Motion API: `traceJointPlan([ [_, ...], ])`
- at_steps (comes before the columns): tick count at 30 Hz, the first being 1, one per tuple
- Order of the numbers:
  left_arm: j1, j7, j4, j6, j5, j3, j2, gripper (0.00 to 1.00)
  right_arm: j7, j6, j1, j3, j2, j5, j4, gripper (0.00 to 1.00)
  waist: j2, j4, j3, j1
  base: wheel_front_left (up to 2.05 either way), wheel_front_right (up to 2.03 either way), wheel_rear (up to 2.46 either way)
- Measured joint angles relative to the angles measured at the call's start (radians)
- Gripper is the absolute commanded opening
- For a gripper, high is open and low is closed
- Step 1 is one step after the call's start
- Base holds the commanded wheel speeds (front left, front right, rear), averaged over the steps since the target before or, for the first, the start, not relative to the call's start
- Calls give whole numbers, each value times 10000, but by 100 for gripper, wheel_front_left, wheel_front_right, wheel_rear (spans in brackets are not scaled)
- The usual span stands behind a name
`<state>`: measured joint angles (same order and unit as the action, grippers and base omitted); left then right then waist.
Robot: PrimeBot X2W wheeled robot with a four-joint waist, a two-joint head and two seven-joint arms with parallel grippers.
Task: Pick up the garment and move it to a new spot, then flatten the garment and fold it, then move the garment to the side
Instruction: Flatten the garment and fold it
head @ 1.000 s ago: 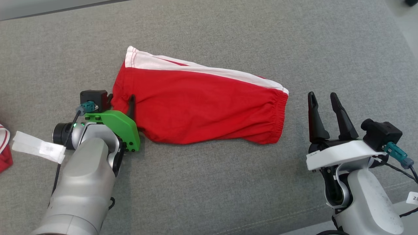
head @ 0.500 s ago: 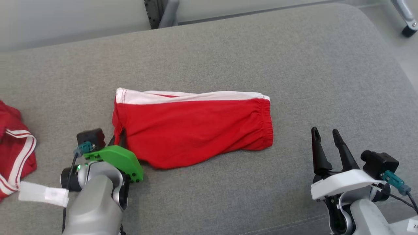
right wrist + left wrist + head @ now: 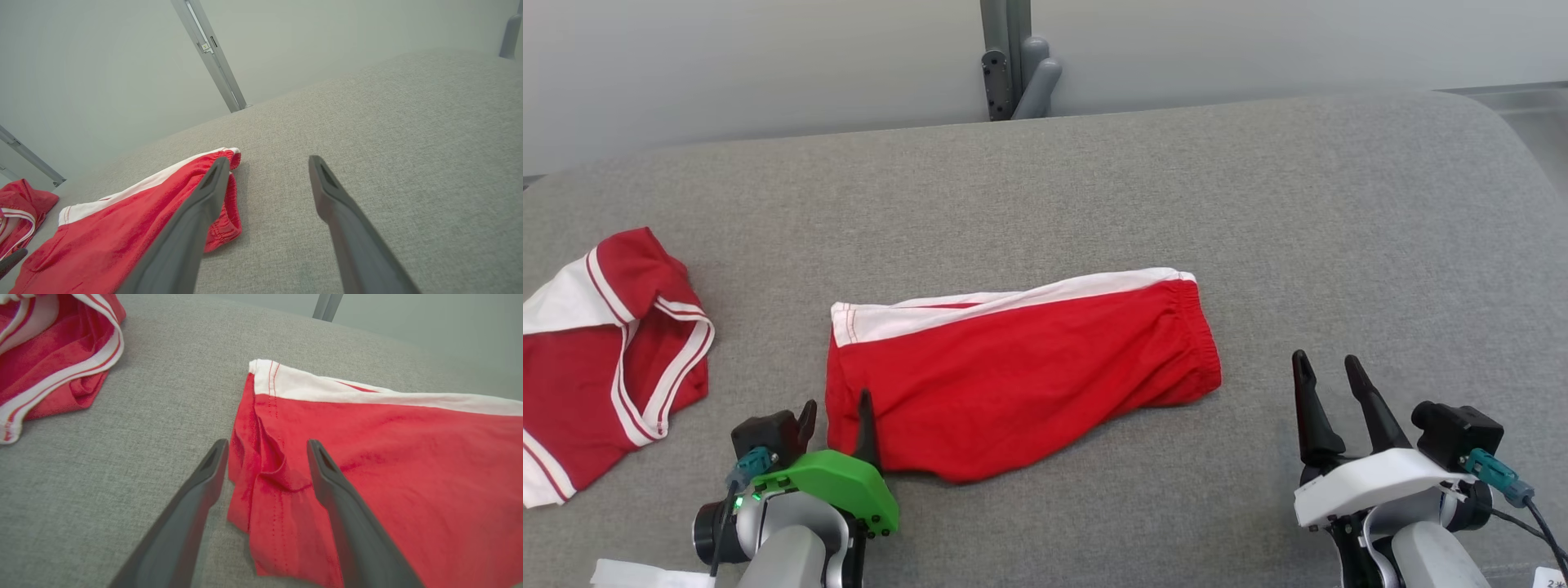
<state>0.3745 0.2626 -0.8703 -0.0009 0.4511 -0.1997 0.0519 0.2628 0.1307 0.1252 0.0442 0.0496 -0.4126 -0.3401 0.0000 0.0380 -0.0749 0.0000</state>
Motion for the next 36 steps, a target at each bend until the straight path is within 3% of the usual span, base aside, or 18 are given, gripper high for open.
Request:
traceJointPlan([
  [10, -1026, 15, 2535, 276, -1536, 288, -25, 100, 0, 0, 685, 385, 4, -345, -792, 100, 0, -677, -117, 0, 0, 0, 0],
  [24, -1589, 15, 3494, 224, -1455, -44, -21, 100, 0, 0, 2493, 299, 182, 313, -4280, 100, 0, -2049, -626, 0, 0, 0, 0],
  [32, -1688, 15, 3639, 286, -1333, -184, -21, 100, 119, 12, 3084, 447, 140, -59, -5925, 100, 0, -2415, -869, 0, 0, 0, 0],
  [33, -1689, 15, 3661, 284, -1331, -186, -21, 100, 121, 12, 3126, 506, 138, -207, -5996, 67, -1, -2429, -892, 0, 0, 0, 0],
  [34, -1690, 15, 3701, 280, -1331, -171, -21, 100, 121, 12, 3165, 558, 136, -412, -6021, 20, 0, -2437, -917, 0, 0, 0, 0],
  [35, -1690, 15, 3749, 276, -1331, -153, -19, 100, 123, 10, 3210, 652, 140, -593, -6038, 0, 0, -2439, -942, 0, 0, 0, 0],
  [36, -1689, 15, 3787, 276, -1333, -151, -19, 100, 128, 10, 3254, 734, 148, -769, -6042, 0, 0, -2438, -966, 0, 0, 0, 0],
])
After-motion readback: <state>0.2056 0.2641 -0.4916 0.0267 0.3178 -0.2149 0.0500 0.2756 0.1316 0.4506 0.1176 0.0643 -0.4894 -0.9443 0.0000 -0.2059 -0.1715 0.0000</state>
